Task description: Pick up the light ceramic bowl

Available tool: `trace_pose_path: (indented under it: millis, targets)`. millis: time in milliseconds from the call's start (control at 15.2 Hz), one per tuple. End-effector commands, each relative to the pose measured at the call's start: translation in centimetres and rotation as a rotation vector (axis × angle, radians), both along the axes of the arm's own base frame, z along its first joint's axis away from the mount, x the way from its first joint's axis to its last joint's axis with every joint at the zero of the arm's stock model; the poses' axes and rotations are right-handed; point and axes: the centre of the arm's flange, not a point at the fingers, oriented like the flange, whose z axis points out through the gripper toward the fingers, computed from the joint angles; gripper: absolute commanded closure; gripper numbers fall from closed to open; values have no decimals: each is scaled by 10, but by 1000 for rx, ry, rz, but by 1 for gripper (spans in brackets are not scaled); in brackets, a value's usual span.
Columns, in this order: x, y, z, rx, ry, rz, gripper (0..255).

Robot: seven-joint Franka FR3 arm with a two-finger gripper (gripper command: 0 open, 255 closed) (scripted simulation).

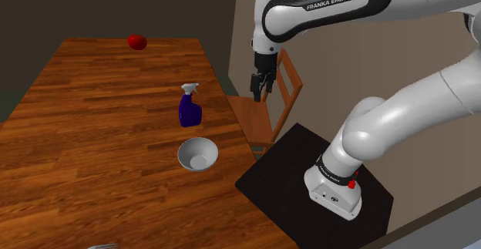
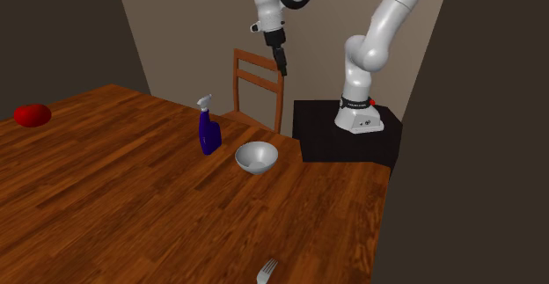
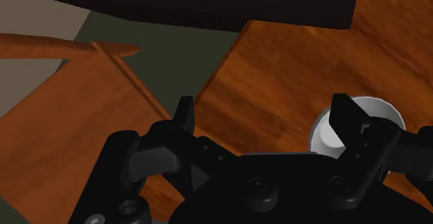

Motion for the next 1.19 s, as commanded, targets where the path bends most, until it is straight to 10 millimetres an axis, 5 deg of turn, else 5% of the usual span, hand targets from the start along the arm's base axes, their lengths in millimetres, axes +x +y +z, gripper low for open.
trace_pose_path:
  millis: [0, 1122]
  targets:
    - [10, 15, -20, 12, -2, 1, 0]
    - [101, 128, -182, 112, -1, 14, 0]
